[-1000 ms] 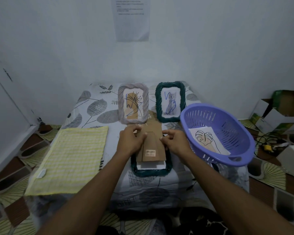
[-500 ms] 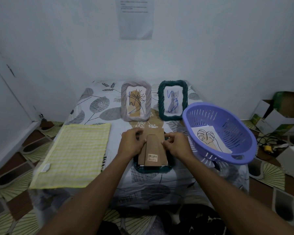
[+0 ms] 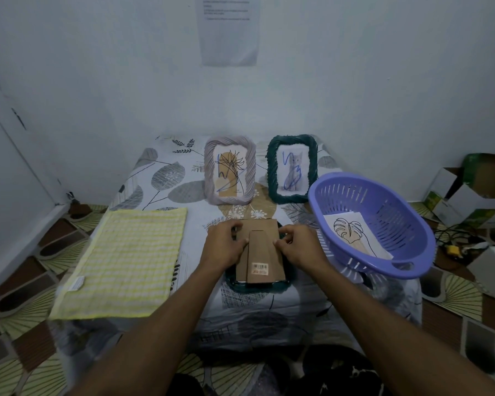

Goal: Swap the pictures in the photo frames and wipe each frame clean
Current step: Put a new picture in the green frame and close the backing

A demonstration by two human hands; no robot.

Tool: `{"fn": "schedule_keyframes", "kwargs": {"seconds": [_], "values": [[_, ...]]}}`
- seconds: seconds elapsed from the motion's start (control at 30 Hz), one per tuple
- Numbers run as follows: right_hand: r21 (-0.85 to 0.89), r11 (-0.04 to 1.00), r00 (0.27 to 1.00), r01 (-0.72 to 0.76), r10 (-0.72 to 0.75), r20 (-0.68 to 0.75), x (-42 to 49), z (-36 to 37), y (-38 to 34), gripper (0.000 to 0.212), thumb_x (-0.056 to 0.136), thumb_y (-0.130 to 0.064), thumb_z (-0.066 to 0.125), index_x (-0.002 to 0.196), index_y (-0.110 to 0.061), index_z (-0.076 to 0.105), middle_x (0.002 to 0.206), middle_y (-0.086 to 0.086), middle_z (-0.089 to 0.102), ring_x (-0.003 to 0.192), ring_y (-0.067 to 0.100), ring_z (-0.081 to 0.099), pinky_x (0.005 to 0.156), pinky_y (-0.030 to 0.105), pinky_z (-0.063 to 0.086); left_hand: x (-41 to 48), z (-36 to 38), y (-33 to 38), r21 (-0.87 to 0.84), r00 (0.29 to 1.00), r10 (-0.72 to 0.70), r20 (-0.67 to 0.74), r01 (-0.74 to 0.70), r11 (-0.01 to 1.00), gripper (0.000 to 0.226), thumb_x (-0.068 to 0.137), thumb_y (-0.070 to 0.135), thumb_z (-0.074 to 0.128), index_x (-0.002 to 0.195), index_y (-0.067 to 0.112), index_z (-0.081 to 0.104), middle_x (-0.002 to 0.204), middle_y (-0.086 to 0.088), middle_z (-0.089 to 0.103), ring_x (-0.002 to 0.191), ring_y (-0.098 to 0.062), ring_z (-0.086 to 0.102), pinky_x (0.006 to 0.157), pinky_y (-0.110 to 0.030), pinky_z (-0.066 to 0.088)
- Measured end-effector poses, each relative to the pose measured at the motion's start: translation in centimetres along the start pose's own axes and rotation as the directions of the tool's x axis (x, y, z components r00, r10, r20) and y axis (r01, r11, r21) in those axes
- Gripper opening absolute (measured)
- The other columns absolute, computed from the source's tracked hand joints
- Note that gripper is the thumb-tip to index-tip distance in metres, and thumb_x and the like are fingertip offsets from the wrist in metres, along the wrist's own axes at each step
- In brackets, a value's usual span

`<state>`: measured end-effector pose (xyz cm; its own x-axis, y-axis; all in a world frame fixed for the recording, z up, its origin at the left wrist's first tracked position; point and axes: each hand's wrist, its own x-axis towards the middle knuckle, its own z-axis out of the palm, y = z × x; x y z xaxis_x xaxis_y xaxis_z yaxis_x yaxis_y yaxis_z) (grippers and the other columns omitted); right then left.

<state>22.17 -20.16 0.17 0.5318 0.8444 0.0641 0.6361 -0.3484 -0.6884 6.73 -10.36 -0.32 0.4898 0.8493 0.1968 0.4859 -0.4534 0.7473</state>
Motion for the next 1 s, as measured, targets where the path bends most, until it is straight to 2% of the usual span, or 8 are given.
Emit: {"fn": "schedule_keyframes", "kwargs": {"seconds": [0.17,0.3,0.47,0.53,0.73,0.83,1.0], "values": [[-0.068,0.997,0.999,0.035,-0.036,-0.008,-0.2,0.2,0.4,0.029,0.087,-0.022,0.069,0.115,-0.014,0.069,0.076,-0.003,0.066,0.071,0.010,0.060,0.068,0.023,0.047,0.0,0.4,-0.6,0.028,1.000,0.013,0.027,-0.014,1.000,0.043,0.081,0.013,0.072,0.123,0.009,0.061,0.121,-0.008,0.065,0.105,-0.020,0.062,0.091,-0.026,0.048],[-0.165,0.982,0.996,0.089,-0.089,0.003,-0.6,0.4,0.6,0.024,0.087,-0.023,0.067,0.108,-0.014,0.072,0.086,0.004,0.071,0.082,0.018,0.063,0.077,0.031,0.053,-0.2,0.7,-1.1,0.136,0.998,0.052,0.044,-0.057,0.989,0.041,0.083,0.019,0.070,0.123,0.010,0.061,0.119,-0.008,0.066,0.108,-0.022,0.061,0.095,-0.034,0.049],[-0.241,0.961,0.991,0.134,-0.134,0.016,-0.6,0.5,0.5,0.024,0.087,-0.024,0.062,0.097,-0.004,0.072,0.088,0.011,0.072,0.083,0.025,0.063,0.079,0.036,0.053,-0.3,0.7,-1.6,0.222,0.989,0.144,0.038,-0.149,0.964,0.019,0.085,0.023,0.067,0.097,0.009,0.070,0.098,-0.009,0.071,0.092,-0.025,0.063,0.079,-0.036,0.051],[-0.259,0.955,0.990,0.142,-0.141,0.023,-0.6,0.5,0.5,0.024,0.087,-0.025,0.060,0.096,-0.005,0.071,0.088,0.010,0.071,0.084,0.026,0.063,0.079,0.036,0.053,-0.3,0.7,-2.0,0.242,0.981,0.186,0.052,-0.193,0.951,0.017,0.085,0.024,0.065,0.091,0.008,0.070,0.098,-0.009,0.070,0.092,-0.024,0.062,0.077,-0.034,0.050],[-0.279,0.947,0.987,0.163,-0.158,0.041,-0.5,0.6,0.7,0.023,0.087,-0.025,0.059,0.094,-0.007,0.072,0.088,0.009,0.071,0.082,0.025,0.062,0.074,0.032,0.051,-0.2,0.7,-3.5,0.201,0.968,0.242,0.064,-0.251,0.947,0.023,0.090,0.021,0.060,0.109,0.015,0.070,0.123,-0.004,0.065,0.121,-0.022,0.050,0.098,-0.034,0.040],[-0.270,0.947,0.985,0.172,-0.169,0.033,-0.4,0.6,0.7,0.022,0.088,-0.026,0.060,0.093,-0.009,0.073,0.089,0.008,0.071,0.082,0.023,0.061,0.075,0.031,0.051,-0.1,0.6,-4.1,0.183,0.966,0.248,0.074,-0.257,0.949,0.027,0.089,0.020,0.061,0.115,0.016,0.069,0.128,-0.001,0.063,0.123,-0.021,0.051,0.102,-0.033,0.038],[-0.247,0.952,0.983,0.182,-0.180,0.030,-0.2,0.5,1.0,0.018,0.086,-0.026,0.063,0.090,-0.012,0.074,0.083,0.005,0.070,0.078,0.020,0.062,0.072,0.031,0.051,0.1,0.8,-4.4,0.159,0.966,0.250,0.063,-0.257,0.953,0.027,0.088,0.021,0.063,0.113,0.014,0.069,0.127,-0.001,0.063,0.119,-0.019,0.052,0.100,-0.030,0.037]]}}
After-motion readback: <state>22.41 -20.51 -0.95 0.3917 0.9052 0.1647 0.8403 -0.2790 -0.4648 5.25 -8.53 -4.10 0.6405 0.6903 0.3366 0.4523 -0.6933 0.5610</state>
